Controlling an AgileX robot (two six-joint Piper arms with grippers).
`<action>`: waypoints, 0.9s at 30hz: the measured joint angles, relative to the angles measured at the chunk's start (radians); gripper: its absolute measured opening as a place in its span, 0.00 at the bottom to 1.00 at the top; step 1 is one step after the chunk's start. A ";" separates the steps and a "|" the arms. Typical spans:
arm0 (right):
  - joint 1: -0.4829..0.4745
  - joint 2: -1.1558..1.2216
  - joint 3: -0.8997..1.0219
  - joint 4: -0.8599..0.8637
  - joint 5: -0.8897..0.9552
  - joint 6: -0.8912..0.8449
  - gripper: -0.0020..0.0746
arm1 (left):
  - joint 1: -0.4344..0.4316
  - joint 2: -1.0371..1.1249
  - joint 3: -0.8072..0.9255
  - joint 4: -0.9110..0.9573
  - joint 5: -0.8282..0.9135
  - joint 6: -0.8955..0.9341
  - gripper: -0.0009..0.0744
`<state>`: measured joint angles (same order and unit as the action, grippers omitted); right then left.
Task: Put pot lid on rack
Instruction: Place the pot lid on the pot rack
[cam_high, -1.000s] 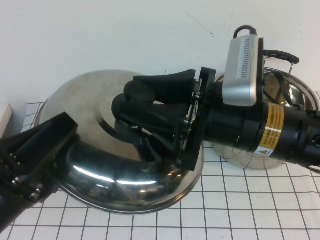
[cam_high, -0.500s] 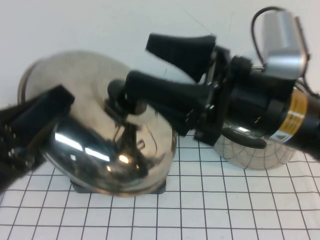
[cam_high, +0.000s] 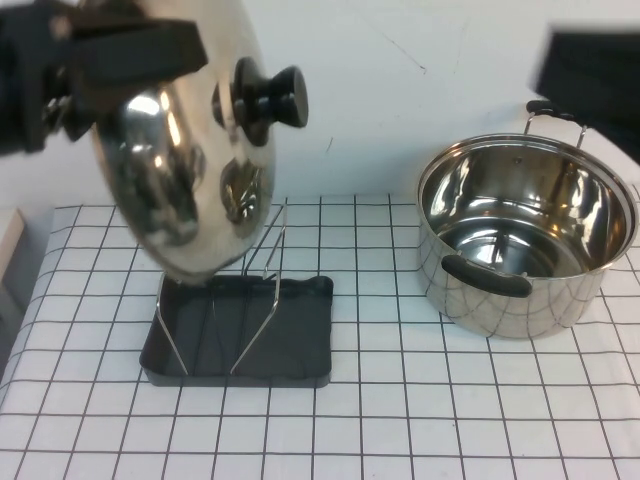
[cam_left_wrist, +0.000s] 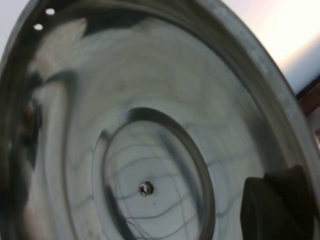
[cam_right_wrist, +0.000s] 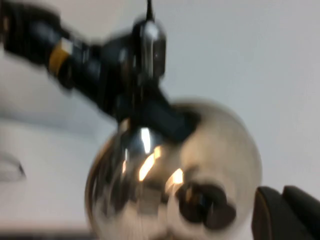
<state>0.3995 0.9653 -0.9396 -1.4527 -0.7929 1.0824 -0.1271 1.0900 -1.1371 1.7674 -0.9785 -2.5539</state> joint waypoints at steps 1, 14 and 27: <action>-0.002 -0.033 0.000 -0.117 0.038 0.095 0.05 | 0.000 0.025 -0.016 0.000 0.000 -0.002 0.10; -0.014 -0.336 0.241 -0.317 0.151 0.330 0.03 | 0.000 0.310 -0.050 0.000 0.051 0.071 0.10; -0.014 -0.380 0.398 -0.319 0.248 0.331 0.03 | 0.000 0.403 -0.051 0.000 0.098 0.155 0.10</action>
<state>0.3853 0.5853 -0.5419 -1.7713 -0.5453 1.4135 -0.1271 1.4931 -1.1881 1.7674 -0.8807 -2.3987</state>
